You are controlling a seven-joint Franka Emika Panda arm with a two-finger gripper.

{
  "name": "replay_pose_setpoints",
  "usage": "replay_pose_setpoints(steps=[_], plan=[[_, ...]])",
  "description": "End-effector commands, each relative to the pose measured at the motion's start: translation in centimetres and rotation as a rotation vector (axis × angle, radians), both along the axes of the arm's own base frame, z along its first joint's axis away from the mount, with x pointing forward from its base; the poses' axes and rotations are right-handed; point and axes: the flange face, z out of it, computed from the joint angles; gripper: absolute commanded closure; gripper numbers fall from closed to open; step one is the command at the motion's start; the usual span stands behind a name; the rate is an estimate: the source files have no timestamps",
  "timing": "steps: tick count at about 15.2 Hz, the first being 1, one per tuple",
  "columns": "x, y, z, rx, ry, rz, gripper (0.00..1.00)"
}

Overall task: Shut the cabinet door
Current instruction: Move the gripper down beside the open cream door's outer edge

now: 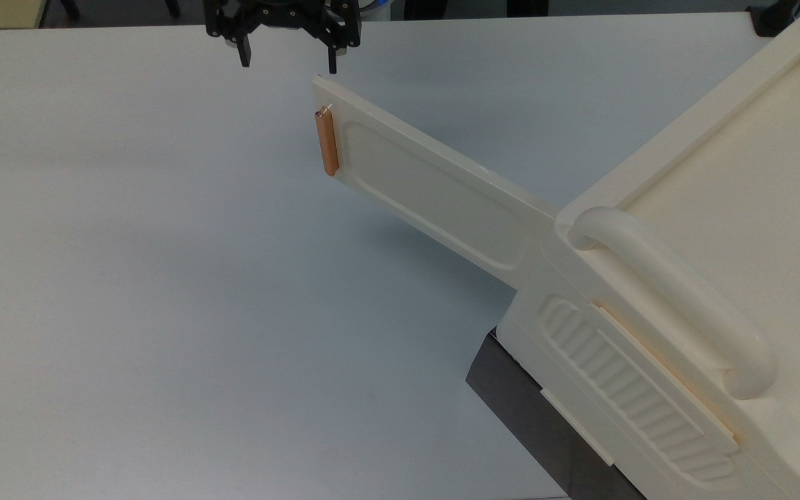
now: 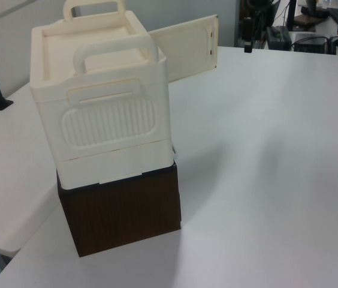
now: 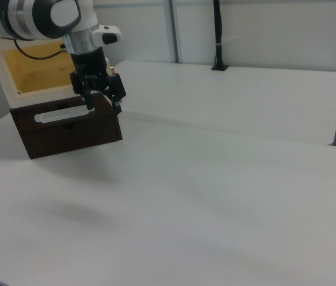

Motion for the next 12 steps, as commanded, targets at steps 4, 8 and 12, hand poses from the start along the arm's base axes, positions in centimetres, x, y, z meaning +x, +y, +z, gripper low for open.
replay_pose_setpoints(steps=[4,8,12], plan=[[-0.74,-1.21,1.29,0.015,0.001,0.009,0.00],[-0.67,-1.45,1.22,0.017,0.000,0.007,0.01],[-0.56,-2.04,1.46,0.029,-0.014,-0.003,0.84]])
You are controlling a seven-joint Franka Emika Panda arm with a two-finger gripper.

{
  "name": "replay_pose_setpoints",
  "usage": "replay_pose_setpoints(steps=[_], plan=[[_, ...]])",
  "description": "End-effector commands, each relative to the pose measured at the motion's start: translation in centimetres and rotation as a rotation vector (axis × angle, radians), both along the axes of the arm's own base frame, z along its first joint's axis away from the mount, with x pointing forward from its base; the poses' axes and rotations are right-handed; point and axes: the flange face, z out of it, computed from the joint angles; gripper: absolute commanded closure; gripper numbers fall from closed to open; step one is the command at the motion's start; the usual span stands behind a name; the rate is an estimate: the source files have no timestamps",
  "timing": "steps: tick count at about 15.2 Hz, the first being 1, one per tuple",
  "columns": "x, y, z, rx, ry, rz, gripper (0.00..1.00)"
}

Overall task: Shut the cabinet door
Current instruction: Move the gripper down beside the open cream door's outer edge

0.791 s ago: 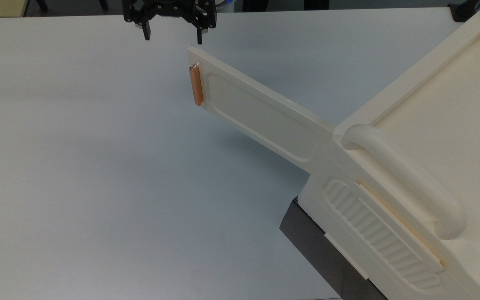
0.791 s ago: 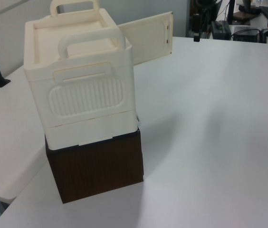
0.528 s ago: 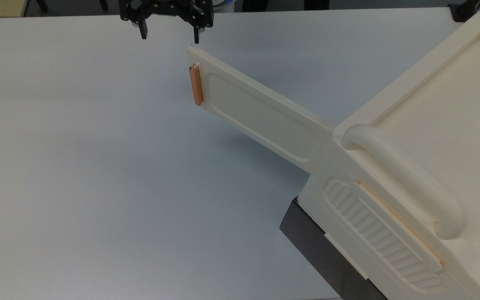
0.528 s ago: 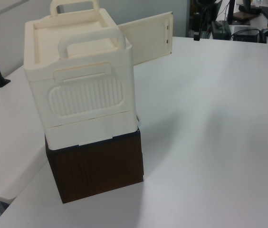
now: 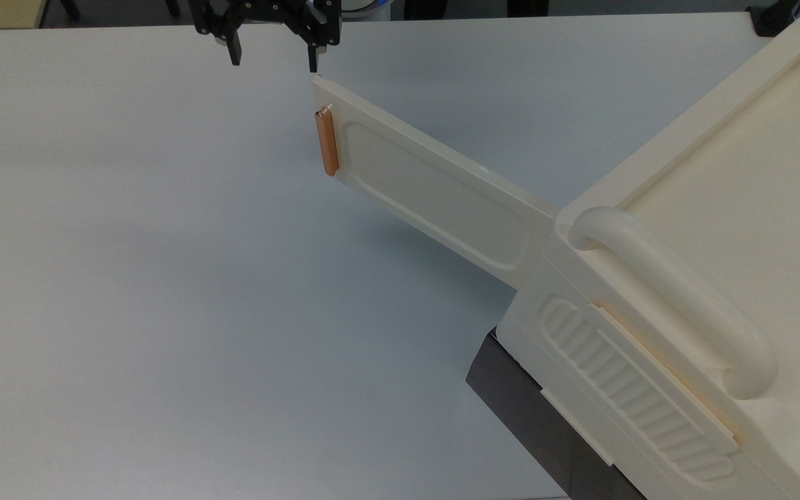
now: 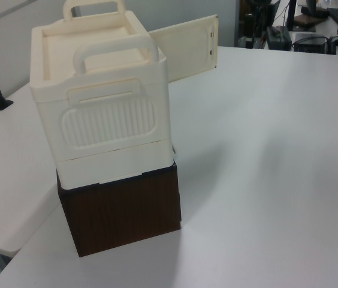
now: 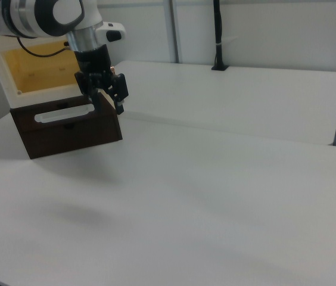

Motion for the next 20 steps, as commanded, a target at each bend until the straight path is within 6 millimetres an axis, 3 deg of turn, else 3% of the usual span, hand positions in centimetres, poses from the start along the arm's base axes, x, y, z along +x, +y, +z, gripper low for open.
replay_pose_setpoints(steps=[1,5,8,16,20], plan=[[-0.5,-0.4,0.7,0.039,-0.001,0.021,0.98],[-0.3,-0.5,0.9,0.061,-0.014,0.035,1.00],[0.2,-1.6,2.3,0.061,-0.056,0.016,1.00],[3.0,-1.2,8.6,0.111,-0.474,-0.004,1.00],[3.7,-0.4,10.1,0.174,-0.603,-0.017,1.00]])
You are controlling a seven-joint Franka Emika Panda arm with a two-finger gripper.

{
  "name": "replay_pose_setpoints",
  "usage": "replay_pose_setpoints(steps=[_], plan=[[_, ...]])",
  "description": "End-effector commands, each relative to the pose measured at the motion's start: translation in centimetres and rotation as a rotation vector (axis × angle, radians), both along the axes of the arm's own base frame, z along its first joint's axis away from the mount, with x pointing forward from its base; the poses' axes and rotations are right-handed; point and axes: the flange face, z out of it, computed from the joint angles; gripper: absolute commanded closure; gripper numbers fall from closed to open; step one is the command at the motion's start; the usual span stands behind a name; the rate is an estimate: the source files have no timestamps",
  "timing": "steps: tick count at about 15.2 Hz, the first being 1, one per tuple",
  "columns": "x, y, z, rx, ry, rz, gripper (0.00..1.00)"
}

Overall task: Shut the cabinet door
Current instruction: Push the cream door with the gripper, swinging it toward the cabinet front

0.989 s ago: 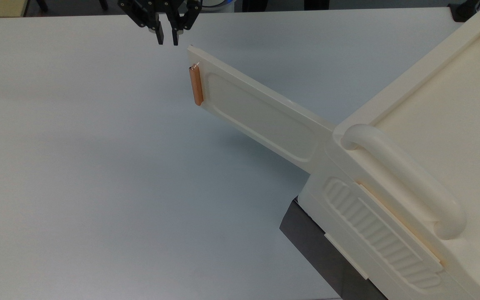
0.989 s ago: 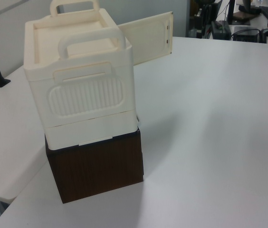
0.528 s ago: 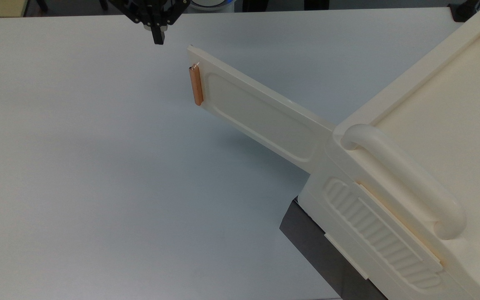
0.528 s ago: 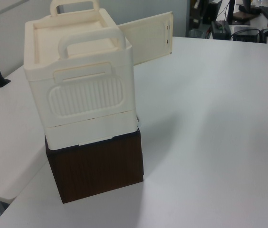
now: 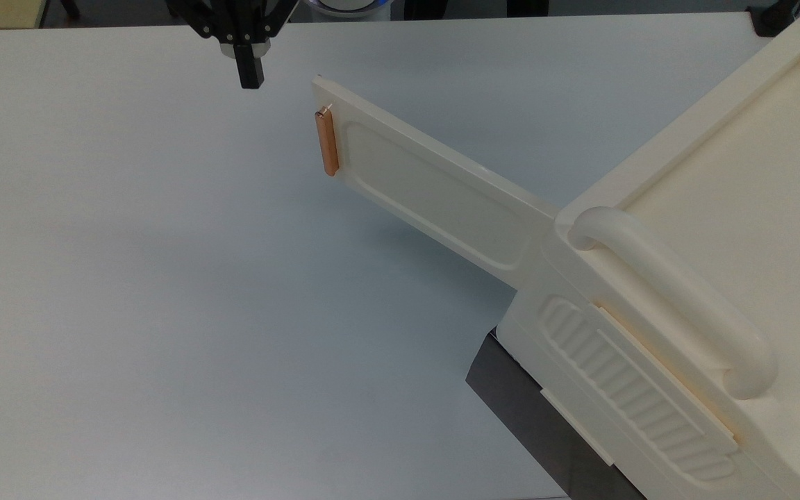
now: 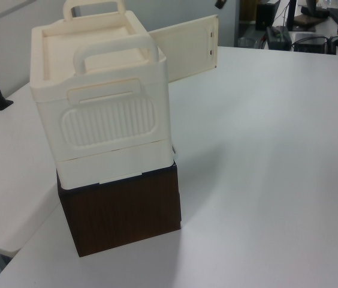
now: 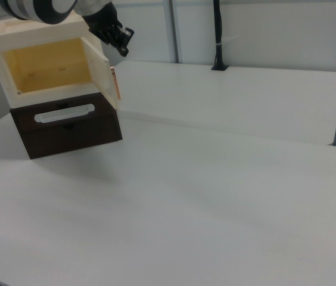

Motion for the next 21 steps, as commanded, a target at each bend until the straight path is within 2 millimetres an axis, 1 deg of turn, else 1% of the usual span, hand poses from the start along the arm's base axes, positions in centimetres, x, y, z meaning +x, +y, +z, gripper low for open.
replay_pose_setpoints(steps=[1,2,4,5,6,9,11,13,14,16,19,20,21], plan=[[0.7,0.9,1.1,0.037,-0.109,0.010,1.00],[1.2,1.7,0.5,0.051,-0.112,0.021,1.00],[1.8,4.7,-0.6,0.062,-0.095,0.058,1.00],[1.9,5.5,-0.9,0.063,-0.089,0.064,1.00],[2.3,6.4,-1.7,0.061,-0.076,0.076,1.00],[2.5,9.6,-2.8,0.062,-0.056,0.125,1.00],[2.0,12.0,-2.6,0.076,-0.048,0.148,1.00],[1.0,13.8,-1.4,0.117,-0.046,0.130,1.00],[-0.1,16.3,-0.8,0.139,-0.023,0.142,1.00],[-1.1,19.3,-0.9,0.148,-0.001,0.190,1.00],[-2.8,24.7,-1.2,0.151,0.014,0.278,1.00],[-3.1,25.7,-1.3,0.152,0.019,0.294,1.00],[-3.2,25.7,-1.3,0.158,0.021,0.288,1.00]])
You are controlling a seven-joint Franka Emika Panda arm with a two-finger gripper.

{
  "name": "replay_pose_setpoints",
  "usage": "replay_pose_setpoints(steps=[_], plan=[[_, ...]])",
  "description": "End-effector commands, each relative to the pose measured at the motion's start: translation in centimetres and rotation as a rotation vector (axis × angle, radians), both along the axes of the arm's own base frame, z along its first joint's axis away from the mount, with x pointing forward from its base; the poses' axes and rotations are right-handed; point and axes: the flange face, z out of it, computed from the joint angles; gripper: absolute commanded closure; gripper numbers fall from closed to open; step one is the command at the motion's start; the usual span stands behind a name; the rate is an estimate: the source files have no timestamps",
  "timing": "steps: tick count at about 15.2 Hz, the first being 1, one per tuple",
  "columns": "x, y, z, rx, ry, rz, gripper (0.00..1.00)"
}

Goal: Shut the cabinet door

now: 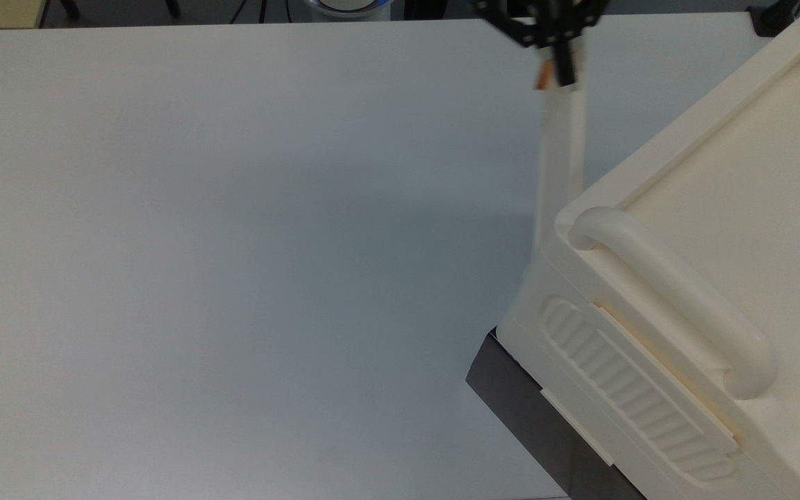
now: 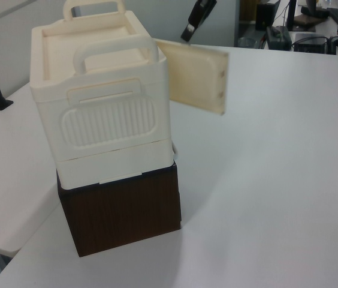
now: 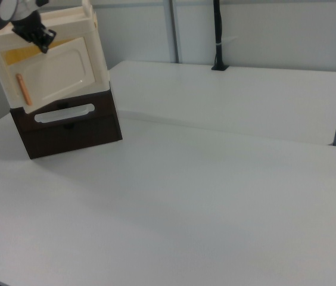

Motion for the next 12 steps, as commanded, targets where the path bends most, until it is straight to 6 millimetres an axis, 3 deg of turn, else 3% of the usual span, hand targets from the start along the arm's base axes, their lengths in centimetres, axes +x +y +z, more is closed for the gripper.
replay_pose_setpoints(steps=[1,6,9,12], plan=[[-1.2,1.5,0.1,0.023,0.035,0.008,1.00],[-0.8,1.0,-0.3,0.006,0.031,0.002,1.00],[-0.4,1.1,-1.3,-0.010,0.041,0.011,1.00],[-0.2,0.0,-2.5,-0.052,0.065,0.015,1.00]])
